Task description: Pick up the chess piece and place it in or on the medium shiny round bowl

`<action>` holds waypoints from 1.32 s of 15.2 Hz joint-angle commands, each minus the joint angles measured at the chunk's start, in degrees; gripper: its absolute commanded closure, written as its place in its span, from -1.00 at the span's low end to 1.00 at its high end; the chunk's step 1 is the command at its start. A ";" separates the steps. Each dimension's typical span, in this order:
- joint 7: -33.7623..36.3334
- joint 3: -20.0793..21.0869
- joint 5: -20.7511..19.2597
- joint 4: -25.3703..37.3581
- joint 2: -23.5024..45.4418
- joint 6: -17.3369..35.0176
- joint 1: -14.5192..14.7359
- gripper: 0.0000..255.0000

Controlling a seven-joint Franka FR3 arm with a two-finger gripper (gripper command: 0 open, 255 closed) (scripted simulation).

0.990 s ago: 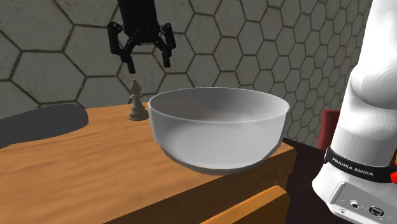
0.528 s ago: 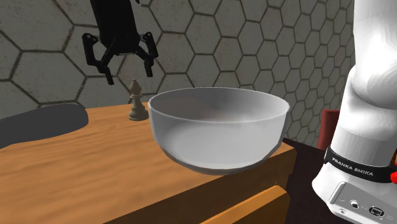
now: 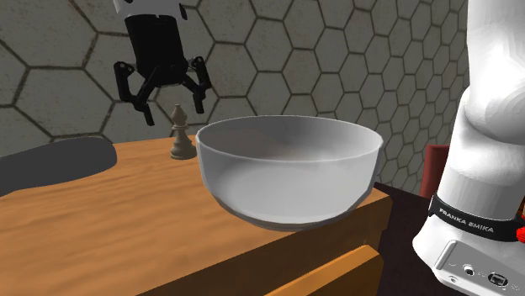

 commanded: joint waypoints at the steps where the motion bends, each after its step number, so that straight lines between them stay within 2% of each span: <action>1: -0.01 0.00 0.00 -0.05 -0.01 0.05 -0.01 -1.00; 3: 0.00 0.00 0.00 -0.04 -0.01 0.04 -0.01 -1.00; 4: 0.00 0.00 0.00 -0.04 -0.01 0.04 -0.01 1.00; 13: -0.01 0.00 0.00 -0.05 -0.01 0.05 -0.01 1.00; 20: -0.70 0.21 0.68 4.44 -0.84 -5.05 0.05 1.00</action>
